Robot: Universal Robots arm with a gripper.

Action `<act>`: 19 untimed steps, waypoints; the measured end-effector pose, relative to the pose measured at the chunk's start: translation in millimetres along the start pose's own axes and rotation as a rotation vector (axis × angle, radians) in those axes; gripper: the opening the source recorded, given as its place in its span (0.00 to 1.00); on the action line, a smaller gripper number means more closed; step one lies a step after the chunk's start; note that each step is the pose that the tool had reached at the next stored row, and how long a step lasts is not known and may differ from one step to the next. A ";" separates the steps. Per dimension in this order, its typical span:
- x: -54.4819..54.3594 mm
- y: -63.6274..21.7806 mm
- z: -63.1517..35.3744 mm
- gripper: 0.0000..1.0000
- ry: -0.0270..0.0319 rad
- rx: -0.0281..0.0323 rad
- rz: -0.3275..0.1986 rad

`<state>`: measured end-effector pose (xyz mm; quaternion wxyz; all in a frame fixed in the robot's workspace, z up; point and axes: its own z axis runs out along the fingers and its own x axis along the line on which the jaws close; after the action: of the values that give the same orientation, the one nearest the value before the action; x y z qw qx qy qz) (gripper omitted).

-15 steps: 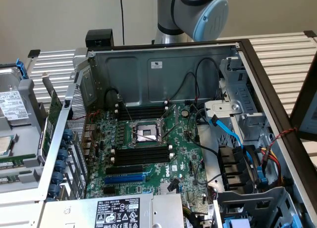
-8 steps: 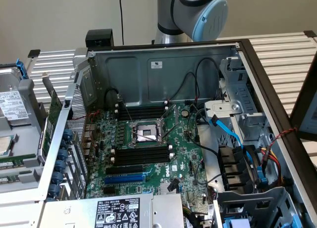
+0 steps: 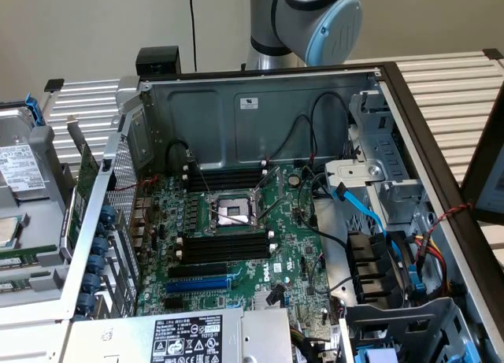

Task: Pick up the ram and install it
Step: 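Pick up the ram and move it above insertion slot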

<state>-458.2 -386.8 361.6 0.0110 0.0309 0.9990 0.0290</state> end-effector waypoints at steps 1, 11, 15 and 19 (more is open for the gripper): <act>0.2 0.0 0.2 0.11 0.0003 -0.0002 -0.007; 0.2 0.0 1.7 0.11 0.0111 -0.0037 -0.187; 0.3 -0.1 2.2 0.11 0.0152 -0.0053 -0.260; 0.3 -0.1 2.6 0.11 0.0195 -0.0067 -0.332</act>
<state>-458.4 -386.8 359.0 0.0061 -0.1351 0.9903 0.0304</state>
